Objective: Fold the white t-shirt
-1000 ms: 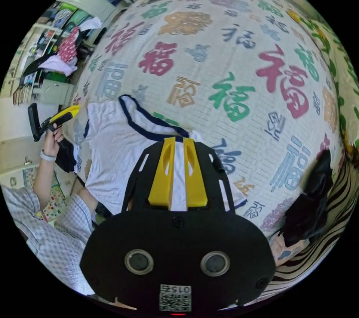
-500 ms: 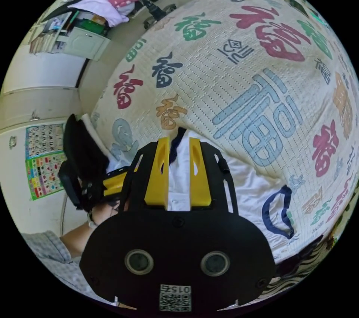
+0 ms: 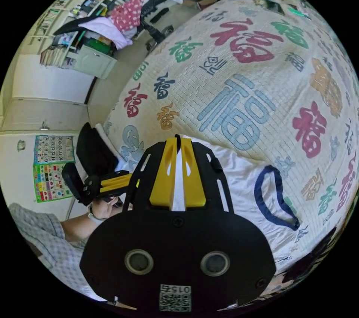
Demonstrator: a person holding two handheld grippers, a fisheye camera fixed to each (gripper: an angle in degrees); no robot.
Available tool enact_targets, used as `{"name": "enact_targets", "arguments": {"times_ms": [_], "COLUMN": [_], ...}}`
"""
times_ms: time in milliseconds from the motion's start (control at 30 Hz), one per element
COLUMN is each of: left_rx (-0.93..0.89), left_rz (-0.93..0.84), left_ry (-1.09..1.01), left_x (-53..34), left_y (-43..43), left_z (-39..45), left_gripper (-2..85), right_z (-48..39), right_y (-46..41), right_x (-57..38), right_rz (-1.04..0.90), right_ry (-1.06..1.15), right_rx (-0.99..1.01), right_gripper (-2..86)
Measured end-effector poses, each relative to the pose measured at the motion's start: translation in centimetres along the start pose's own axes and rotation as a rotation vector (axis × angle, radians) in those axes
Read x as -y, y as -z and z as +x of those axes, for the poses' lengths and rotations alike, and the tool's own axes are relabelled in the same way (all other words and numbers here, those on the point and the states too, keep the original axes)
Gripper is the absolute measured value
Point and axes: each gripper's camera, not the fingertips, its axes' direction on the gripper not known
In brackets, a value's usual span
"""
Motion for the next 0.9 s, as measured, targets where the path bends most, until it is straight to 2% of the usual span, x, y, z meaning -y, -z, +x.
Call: {"name": "enact_targets", "arguments": {"times_ms": [167,367,500,667,900], "left_rx": [0.028,0.005,0.006,0.08,0.16], "left_rz": [-0.024,-0.124,-0.101,0.017,0.043], "left_ry": [-0.156,-0.192,-0.157,0.004,0.215], "left_x": [-2.5,-5.0,-5.4,-4.9,-4.9], "left_y": [-0.6,-4.0,-3.6,-1.0,-0.4], "left_z": [6.2,9.2,8.9,4.8,-2.0], "left_gripper": [0.0,-0.1,-0.2,-0.3,-0.5], "right_z": [4.8,10.9,12.9,11.2,5.6], "right_y": [2.0,0.1,-1.0,-1.5,-9.8], "right_x": [-7.5,-14.5,-17.3,-14.8,-7.5], "right_rz": [0.069,0.076,0.084,0.108,-0.038], "right_ry": [-0.105,-0.244,-0.281,-0.191,-0.039], "right_rx": [0.041,0.077,0.118,0.129,0.086], "right_gripper": [0.1,0.3,0.4,0.5,0.8]}}
